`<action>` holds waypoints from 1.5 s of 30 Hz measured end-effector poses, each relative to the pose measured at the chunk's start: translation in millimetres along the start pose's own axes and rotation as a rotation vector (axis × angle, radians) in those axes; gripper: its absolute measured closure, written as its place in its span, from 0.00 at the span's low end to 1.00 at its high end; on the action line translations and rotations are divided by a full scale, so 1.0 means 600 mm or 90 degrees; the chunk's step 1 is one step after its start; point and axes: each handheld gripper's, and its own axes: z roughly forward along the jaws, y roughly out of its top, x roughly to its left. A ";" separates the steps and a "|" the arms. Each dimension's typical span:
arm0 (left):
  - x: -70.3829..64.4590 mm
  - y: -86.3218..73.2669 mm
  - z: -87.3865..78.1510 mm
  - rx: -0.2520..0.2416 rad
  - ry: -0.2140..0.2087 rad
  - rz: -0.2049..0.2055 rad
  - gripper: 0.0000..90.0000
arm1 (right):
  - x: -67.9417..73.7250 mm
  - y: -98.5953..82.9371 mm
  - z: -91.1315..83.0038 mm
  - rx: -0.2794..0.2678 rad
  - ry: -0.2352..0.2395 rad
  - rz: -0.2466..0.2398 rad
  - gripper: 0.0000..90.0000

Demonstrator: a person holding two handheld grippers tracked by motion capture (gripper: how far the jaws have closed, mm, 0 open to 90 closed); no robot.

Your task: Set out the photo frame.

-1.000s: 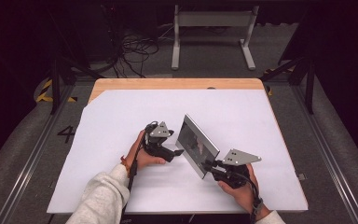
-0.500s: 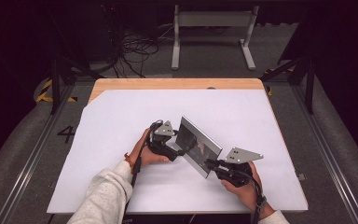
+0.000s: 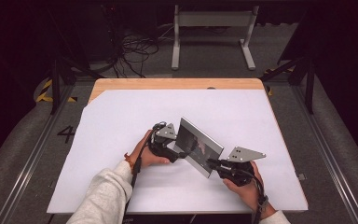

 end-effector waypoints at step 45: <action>-0.037 -0.007 -0.051 -0.037 0.059 0.011 0.45 | -0.001 0.006 -0.035 -0.042 -0.042 -0.023 0.89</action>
